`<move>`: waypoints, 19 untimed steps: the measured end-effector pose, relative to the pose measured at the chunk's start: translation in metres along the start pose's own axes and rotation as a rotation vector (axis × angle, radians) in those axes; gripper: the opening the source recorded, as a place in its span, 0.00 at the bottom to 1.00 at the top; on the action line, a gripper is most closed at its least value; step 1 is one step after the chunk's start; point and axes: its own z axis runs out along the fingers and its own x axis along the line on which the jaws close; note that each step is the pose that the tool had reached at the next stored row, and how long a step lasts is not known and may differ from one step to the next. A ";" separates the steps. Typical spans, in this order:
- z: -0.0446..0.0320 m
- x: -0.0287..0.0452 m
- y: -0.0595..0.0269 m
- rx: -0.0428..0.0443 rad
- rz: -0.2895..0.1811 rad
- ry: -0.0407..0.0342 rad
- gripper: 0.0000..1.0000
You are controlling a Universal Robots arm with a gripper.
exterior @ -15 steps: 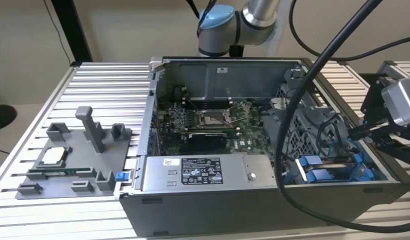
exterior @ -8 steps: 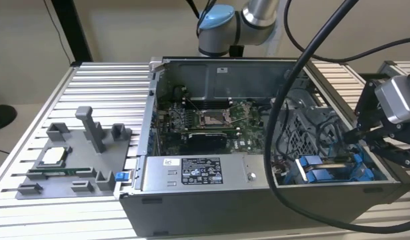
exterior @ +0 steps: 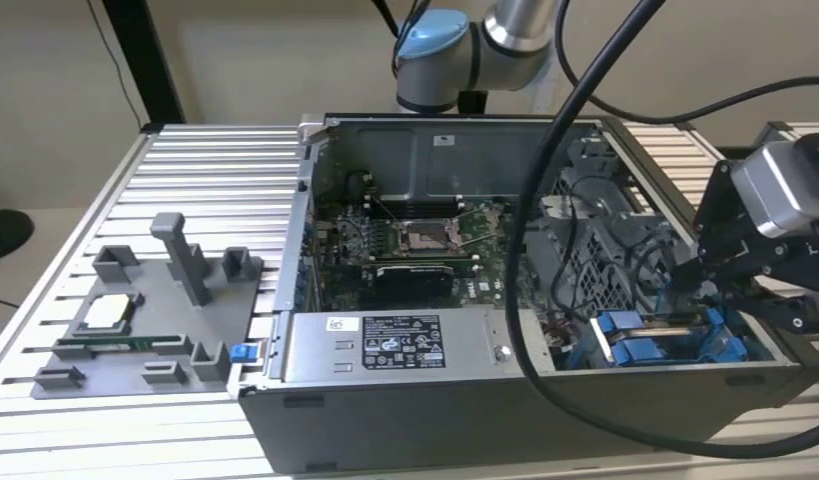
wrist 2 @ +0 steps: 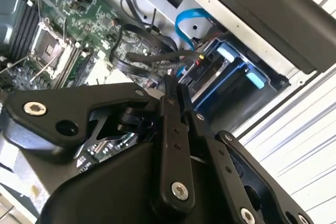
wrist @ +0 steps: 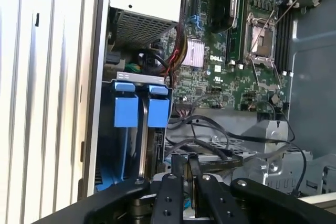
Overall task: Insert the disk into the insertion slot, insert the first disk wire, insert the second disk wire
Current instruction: 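Insert the second disk wire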
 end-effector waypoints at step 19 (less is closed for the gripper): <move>0.0024 -0.0049 0.0094 -0.0373 0.021 0.1226 0.00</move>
